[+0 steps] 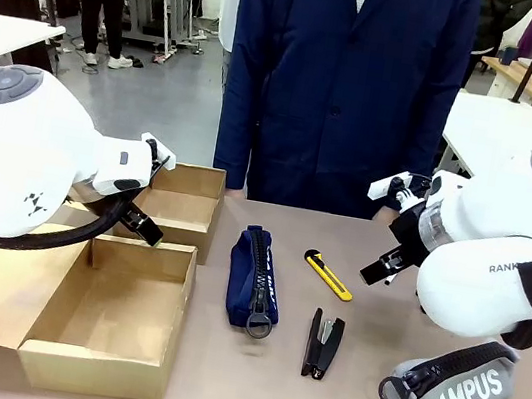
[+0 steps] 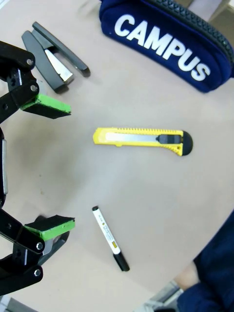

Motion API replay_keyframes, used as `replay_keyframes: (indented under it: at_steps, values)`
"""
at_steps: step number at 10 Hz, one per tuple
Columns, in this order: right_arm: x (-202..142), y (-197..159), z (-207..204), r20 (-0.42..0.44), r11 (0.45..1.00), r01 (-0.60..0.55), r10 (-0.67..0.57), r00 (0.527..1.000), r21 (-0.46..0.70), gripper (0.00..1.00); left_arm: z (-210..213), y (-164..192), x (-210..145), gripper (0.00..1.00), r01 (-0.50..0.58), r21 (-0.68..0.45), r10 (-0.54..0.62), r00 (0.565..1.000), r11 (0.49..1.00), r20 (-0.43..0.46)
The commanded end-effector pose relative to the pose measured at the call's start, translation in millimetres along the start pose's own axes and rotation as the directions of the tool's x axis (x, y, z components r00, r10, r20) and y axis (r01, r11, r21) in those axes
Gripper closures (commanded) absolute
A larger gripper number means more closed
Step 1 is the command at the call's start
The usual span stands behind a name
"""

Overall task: Place items inside the box.
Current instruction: Pick up a Pencil pouch or Stapler and place it inside the Mailer Box closest to the robot.

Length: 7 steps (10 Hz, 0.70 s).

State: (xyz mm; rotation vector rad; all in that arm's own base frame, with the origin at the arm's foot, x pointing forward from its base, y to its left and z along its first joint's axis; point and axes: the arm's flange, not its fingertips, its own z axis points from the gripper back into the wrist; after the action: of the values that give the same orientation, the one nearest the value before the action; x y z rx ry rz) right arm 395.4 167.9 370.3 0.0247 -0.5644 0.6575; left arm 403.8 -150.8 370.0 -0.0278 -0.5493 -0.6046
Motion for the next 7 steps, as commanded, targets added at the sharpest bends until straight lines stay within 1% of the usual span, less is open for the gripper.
replay_keyframes:
  at_steps: [1, 7]
  values:
    - [0.0, -0.1, 0.0, 0.0, 1.0, 0.001, -0.001, 1.0, 0.0, 0.0, 0.0, 0.0, 0.0, 0.0, 0.0, 0.0, 0.0, 1.0, 1.0, 0.0]
    - [0.0, 0.0, 0.0, 0.0, 1.0, 0.0, 0.0, 1.0, 0.0, 0.0, 0.0, 0.0, 0.0, 0.0, 0.0, 0.0, 0.0, 1.0, 1.0, 0.0]
